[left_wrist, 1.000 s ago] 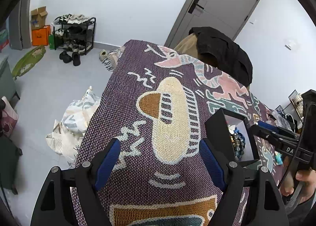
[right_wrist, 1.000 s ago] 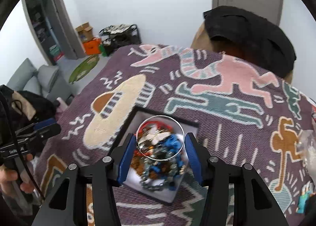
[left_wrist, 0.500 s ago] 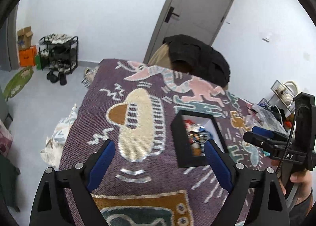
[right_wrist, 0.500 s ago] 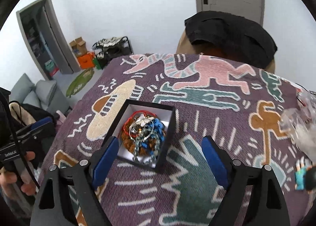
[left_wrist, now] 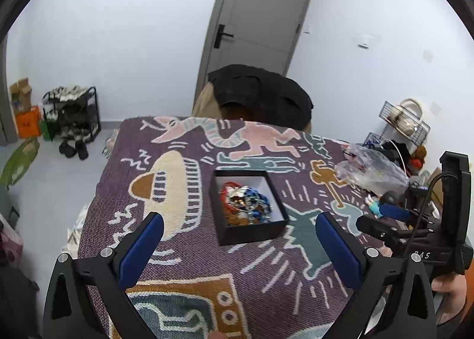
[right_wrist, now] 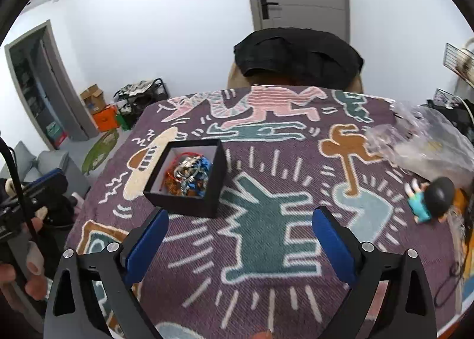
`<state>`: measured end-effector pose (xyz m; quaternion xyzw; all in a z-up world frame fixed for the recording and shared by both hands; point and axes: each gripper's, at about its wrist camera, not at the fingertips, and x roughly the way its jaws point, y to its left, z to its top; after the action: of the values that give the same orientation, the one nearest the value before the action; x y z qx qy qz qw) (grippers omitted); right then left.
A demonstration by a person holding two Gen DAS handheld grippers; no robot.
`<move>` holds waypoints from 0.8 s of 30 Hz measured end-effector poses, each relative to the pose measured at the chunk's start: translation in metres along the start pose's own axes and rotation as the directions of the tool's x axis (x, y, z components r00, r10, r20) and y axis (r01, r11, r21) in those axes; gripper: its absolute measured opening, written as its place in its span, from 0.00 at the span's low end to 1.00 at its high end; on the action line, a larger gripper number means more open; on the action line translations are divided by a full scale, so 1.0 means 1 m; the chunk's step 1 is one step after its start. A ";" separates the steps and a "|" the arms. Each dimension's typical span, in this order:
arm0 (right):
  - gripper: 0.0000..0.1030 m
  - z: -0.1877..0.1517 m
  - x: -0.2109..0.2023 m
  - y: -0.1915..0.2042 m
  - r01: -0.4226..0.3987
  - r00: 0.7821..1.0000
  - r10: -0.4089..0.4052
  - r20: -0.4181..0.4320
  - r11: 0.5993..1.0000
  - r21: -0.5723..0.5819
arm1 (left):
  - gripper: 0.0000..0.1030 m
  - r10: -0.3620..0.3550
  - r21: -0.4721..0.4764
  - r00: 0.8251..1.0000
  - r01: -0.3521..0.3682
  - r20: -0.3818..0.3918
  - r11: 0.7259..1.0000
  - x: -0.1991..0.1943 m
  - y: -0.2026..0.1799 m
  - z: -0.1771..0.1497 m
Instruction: Organize jewelry
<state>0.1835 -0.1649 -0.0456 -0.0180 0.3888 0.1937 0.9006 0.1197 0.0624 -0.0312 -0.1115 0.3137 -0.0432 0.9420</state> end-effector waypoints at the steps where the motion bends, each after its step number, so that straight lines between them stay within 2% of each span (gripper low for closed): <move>1: 1.00 -0.003 -0.005 -0.001 0.012 1.000 -0.012 0.007 1.000 0.000 | 0.99 0.000 0.014 1.000 0.000 0.001 1.000 -0.003 -0.006 -0.001; 8: 1.00 -0.022 -0.038 -0.011 -0.004 0.998 0.000 0.068 0.998 0.058 | 0.99 -0.011 0.071 1.000 0.011 0.003 0.997 -0.024 -0.032 -0.011; 11: 1.00 -0.030 -0.050 -0.009 0.014 0.995 -0.019 0.097 0.999 0.046 | 0.99 -0.007 0.087 1.000 0.004 0.030 0.996 -0.036 -0.038 -0.016; 15: 1.00 -0.041 -0.068 -0.006 -0.013 0.991 0.007 0.134 0.999 0.046 | 1.00 0.015 0.094 0.997 -0.022 0.075 0.995 -0.055 -0.041 -0.021; 17: 1.00 -0.046 -0.078 -0.008 -0.029 0.986 0.018 0.164 0.997 0.065 | 1.00 0.041 0.093 0.996 -0.049 0.084 0.995 -0.062 -0.041 -0.025; 21: 1.00 -0.053 -0.087 -0.006 -0.022 0.988 0.010 0.155 0.997 0.076 | 1.00 0.081 0.049 0.989 -0.088 0.126 0.995 -0.084 -0.033 -0.037; 24: 1.00 -0.055 -0.093 -0.002 -0.001 0.987 -0.009 0.163 0.998 0.060 | 1.00 0.075 0.015 0.987 -0.078 0.140 0.997 -0.095 -0.026 -0.040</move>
<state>0.0880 -0.2083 -0.0183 0.0241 0.3194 0.1808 0.9299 0.0189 0.0444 -0.0012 -0.0923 0.2505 -0.0025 0.9637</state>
